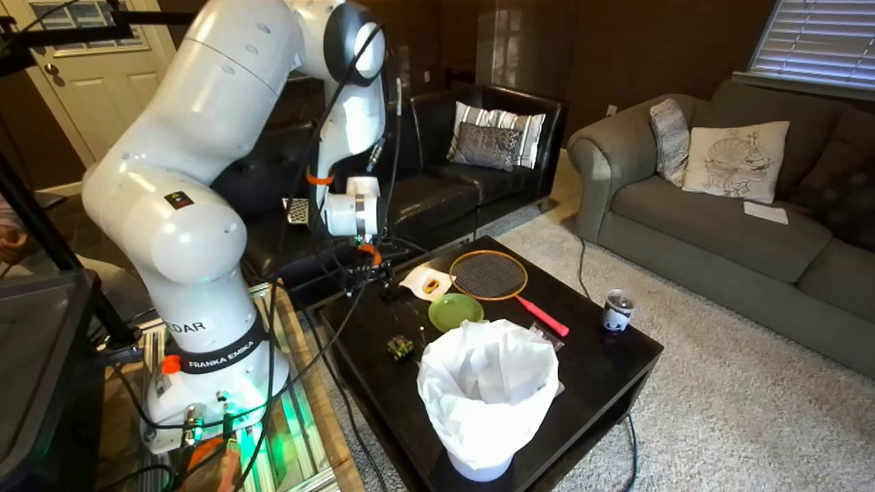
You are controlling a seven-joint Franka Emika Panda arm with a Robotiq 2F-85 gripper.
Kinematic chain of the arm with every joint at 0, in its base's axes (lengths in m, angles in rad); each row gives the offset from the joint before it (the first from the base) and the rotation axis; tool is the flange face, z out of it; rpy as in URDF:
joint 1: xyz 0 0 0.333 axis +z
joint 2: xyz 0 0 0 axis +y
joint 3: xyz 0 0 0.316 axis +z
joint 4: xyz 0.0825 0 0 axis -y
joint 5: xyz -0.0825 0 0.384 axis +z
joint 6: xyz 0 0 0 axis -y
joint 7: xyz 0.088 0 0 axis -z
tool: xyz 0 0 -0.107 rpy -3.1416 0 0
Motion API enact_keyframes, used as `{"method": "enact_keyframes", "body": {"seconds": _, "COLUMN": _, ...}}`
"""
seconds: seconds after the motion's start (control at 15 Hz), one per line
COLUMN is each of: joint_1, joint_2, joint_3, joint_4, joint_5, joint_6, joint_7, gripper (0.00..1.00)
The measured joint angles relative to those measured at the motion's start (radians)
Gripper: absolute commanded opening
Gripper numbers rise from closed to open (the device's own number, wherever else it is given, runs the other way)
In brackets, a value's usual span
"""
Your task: Twist the toy car
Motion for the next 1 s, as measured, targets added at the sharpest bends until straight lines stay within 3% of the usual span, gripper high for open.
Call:
{"method": "enact_keyframes", "body": {"seconds": 0.4, "joint_1": 0.008, "joint_2": 0.167, "joint_3": -0.066, "joint_4": 0.107, "joint_5": -0.041, "joint_6": 0.065, "joint_7": 0.000, "gripper": 1.00}}
{"method": "enact_keyframes", "body": {"seconds": 0.8, "joint_1": 0.004, "joint_2": 0.170, "joint_3": -0.067, "joint_4": 0.108, "joint_5": -0.041, "joint_6": 0.070, "joint_7": 0.000, "gripper": 1.00}}
{"method": "enact_keyframes", "body": {"seconds": 1.0, "joint_1": 0.022, "joint_2": 0.207, "joint_3": -0.125, "joint_4": 0.121, "joint_5": -0.076, "joint_6": 0.160, "joint_7": 0.020, "gripper": 1.00}}
